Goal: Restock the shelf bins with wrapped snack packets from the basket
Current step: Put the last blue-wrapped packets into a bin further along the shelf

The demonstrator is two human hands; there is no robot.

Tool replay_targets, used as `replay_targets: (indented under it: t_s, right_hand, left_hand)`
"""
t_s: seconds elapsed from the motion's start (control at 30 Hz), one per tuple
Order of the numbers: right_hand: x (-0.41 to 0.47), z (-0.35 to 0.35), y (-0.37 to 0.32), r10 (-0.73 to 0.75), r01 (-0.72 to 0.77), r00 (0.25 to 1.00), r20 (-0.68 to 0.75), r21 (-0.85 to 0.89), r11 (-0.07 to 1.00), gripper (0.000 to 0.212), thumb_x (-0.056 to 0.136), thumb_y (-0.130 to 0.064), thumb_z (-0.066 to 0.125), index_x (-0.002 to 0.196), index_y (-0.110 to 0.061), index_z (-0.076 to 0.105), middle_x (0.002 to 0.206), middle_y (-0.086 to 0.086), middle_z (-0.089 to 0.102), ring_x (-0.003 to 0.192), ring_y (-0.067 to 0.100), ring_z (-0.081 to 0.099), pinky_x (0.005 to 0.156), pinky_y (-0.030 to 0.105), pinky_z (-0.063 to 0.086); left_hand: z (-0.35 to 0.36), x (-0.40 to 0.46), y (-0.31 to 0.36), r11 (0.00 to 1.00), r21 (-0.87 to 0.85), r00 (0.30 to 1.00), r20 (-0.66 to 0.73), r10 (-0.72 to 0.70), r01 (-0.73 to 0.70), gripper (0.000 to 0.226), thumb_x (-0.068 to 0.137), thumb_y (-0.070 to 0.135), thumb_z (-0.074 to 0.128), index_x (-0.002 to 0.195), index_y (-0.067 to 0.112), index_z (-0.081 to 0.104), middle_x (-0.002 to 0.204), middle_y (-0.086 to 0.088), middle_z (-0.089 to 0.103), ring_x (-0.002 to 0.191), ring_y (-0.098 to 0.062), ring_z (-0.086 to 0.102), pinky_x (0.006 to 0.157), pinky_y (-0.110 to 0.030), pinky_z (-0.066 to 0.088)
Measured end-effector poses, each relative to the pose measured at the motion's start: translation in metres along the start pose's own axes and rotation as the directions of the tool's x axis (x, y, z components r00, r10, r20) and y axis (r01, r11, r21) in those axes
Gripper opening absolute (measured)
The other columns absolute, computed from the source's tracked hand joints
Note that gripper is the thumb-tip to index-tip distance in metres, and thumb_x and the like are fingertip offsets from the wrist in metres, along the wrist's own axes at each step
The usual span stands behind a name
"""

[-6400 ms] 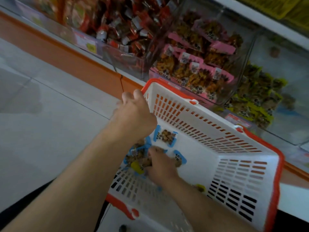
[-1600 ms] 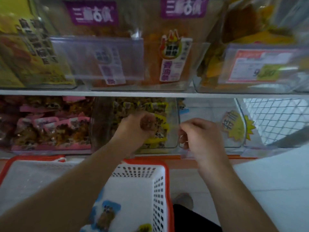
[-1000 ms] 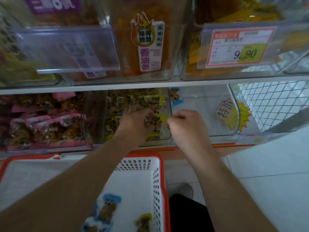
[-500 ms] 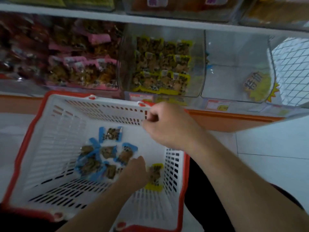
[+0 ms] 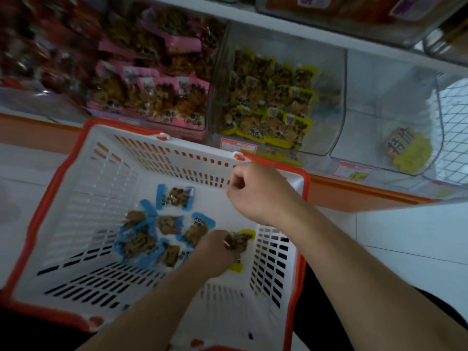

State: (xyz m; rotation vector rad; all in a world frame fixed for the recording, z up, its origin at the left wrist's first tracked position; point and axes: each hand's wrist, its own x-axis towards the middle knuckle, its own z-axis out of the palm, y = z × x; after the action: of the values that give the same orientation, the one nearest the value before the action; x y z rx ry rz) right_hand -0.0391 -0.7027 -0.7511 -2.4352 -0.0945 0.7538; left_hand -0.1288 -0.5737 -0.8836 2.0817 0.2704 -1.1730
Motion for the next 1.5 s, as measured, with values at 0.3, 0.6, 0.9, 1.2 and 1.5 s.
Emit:
replay_targets:
  t_s: [0.3, 0.6, 0.9, 1.2, 1.5]
  right_hand:
    - [-0.015, -0.012, -0.026, -0.190, 0.176, 0.981, 0.032, 0.259, 0.950, 0.009, 0.098, -0.027, 0.077, 0.090, -0.032, 0.078, 0.086, -0.014, 0.075, 0.081, 0.002, 0.070, 0.078, 0.031, 0.059]
    - [-0.024, -0.008, -0.040, -0.190, 0.086, 0.978, 0.088, 0.661, 0.745, 0.008, 0.100, -0.008, 0.073, 0.092, -0.010, 0.072, 0.083, 0.010, 0.075, 0.077, 0.031, 0.076, 0.067, 0.044, 0.060]
    - [0.003, -0.018, -0.051, -0.111, -0.038, 0.981, 0.159, 0.719, 0.694, 0.030, 0.093, -0.018, 0.082, 0.114, -0.006, 0.065, 0.101, 0.016, 0.078, 0.093, 0.035, 0.079, 0.077, 0.052, 0.066]
    - [0.014, -0.013, -0.048, 0.013, 0.036, 0.998, -0.059, 0.755, 0.655, 0.026, 0.095, -0.014, 0.080, 0.114, -0.029, 0.071, 0.105, 0.002, 0.077, 0.095, 0.023, 0.078, 0.077, 0.040, 0.066]
    - [0.029, -0.058, -0.020, 0.150, 0.149, 0.904, -0.400, 0.624, 0.767, 0.038, 0.093, -0.011, 0.081, 0.111, -0.043, 0.070, 0.107, -0.007, 0.079, 0.091, 0.014, 0.079, 0.080, 0.043, 0.066]
  left_hand:
    - [-0.147, -0.124, 0.031, 0.881, -0.343, 0.931, -0.276, 0.238, -0.327, 0.013, 0.091, 0.026, 0.077, 0.086, 0.014, 0.079, 0.076, -0.004, 0.074, 0.070, -0.016, 0.070, 0.066, -0.029, 0.056]
    - [-0.167, -0.129, 0.042, 0.515, -0.765, 0.921, -0.341, 0.187, -0.387, 0.038, 0.103, 0.030, 0.058, 0.102, -0.002, 0.078, 0.107, -0.033, 0.073, 0.103, -0.049, 0.071, 0.099, -0.055, 0.056]
    - [-0.182, -0.110, 0.041, 0.406, -0.789, 0.886, -0.432, 0.166, -0.461, 0.016, 0.097, 0.011, 0.062, 0.092, 0.003, 0.074, 0.086, -0.023, 0.074, 0.073, -0.027, 0.073, 0.068, -0.033, 0.064]
    - [-0.157, -0.111, 0.048, 0.788, -0.495, 0.925, -0.290, 0.245, -0.365, 0.014, 0.088, 0.018, 0.080, 0.083, 0.031, 0.081, 0.078, -0.006, 0.079, 0.072, -0.019, 0.076, 0.067, -0.031, 0.060]
    - [-0.159, -0.101, 0.049, 0.851, -0.439, 0.929, -0.342, 0.138, -0.288, 0.010, 0.093, 0.015, 0.076, 0.097, 0.024, 0.072, 0.083, 0.006, 0.078, 0.071, -0.009, 0.074, 0.062, -0.024, 0.054]
